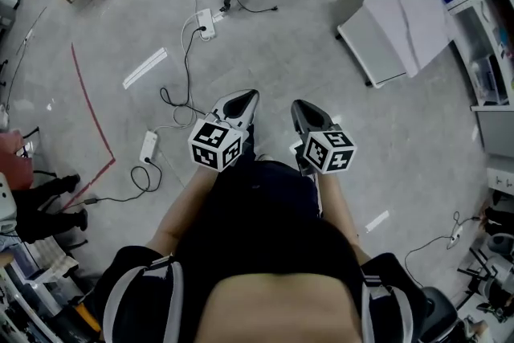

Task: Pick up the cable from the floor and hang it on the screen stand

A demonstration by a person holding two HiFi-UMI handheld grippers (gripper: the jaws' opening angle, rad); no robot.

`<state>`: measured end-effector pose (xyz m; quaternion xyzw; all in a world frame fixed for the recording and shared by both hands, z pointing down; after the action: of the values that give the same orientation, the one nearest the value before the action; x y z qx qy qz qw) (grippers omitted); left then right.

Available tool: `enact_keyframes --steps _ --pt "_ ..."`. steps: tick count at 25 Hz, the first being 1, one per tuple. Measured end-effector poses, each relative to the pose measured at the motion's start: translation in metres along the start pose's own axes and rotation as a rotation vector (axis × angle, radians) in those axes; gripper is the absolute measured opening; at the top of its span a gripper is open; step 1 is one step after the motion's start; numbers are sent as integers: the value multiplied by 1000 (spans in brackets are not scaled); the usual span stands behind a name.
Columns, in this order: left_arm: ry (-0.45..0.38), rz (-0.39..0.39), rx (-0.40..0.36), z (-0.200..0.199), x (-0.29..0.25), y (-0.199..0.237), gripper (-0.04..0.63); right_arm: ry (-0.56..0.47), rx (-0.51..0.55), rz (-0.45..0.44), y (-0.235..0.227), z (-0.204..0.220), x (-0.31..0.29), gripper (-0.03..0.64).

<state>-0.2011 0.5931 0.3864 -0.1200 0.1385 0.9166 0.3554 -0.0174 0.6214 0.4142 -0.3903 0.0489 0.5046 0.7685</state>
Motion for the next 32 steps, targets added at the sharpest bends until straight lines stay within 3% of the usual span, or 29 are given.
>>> enact_keyframes --steps 15,24,32 --pt "-2 84 -56 -79 -98 173 8 -177 -91 54 -2 -141 -148 26" --pt "9 91 -22 -80 -121 211 8 -185 -104 120 -24 -163 -173 26" --pt "38 37 29 -84 -153 237 8 -184 -139 134 -63 -195 -197 26"
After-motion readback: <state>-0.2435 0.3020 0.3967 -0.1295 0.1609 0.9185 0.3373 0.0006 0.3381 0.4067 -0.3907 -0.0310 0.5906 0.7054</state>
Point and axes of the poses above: the fingertips, and each gripper's own axes: x backward along the fingers, y to its left, z out of its underside, the point moved 7 cm from there along x, backward along the fingers, and after that the axes turned 9 degrees about -x, right-handed, at the moved point
